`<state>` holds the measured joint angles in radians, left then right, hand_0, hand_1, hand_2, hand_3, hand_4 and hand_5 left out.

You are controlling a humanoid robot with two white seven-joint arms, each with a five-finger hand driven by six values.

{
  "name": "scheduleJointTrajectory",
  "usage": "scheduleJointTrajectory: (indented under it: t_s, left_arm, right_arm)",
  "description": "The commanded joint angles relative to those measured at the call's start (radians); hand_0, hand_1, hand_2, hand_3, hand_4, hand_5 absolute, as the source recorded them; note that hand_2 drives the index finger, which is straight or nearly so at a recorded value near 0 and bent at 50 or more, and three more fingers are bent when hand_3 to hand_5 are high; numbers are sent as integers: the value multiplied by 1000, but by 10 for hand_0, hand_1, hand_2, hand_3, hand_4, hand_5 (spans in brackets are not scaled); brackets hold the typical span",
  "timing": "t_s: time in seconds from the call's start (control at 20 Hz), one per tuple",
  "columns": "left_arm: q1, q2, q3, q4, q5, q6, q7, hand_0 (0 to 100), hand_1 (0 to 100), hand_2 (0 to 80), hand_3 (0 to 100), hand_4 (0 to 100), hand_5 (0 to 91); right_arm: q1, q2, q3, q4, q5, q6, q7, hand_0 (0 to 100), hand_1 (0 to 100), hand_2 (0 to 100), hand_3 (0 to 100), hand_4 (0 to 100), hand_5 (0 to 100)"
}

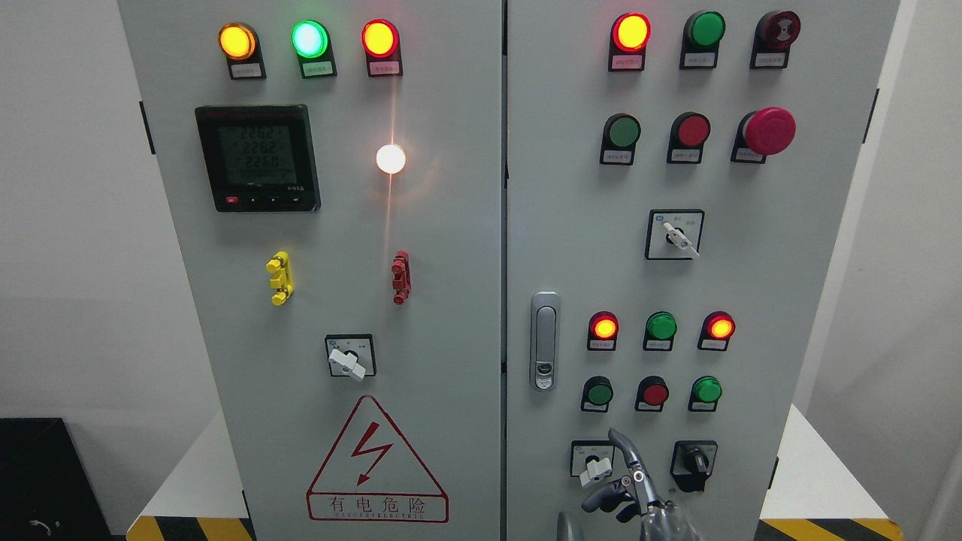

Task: Release door handle
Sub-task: 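Raise the right hand up toward the silver door handle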

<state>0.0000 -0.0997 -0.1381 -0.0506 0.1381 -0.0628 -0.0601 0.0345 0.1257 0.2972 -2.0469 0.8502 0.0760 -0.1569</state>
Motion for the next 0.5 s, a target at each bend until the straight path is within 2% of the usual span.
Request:
scheduleJointTrajectory:
  t_s: [0.0, 0.2, 0.45]
  left_arm:
    - [20, 0, 0, 0, 0, 0, 0, 120, 556, 0, 0, 0, 0]
    - [20, 0, 0, 0, 0, 0, 0, 120, 556, 0, 0, 0, 0]
    - [20, 0, 0, 0, 0, 0, 0, 120, 556, 0, 0, 0, 0]
  right_arm:
    - [-67, 3, 59, 71, 235, 22, -6, 470, 302, 21, 1000, 1000, 1000]
    - [-97, 3, 82, 112, 337, 83, -6, 474, 281, 13, 1000, 1000, 1000]
    - [-159, 3, 79, 183, 455, 88, -7, 475, 275, 4, 1000, 1000, 1000]
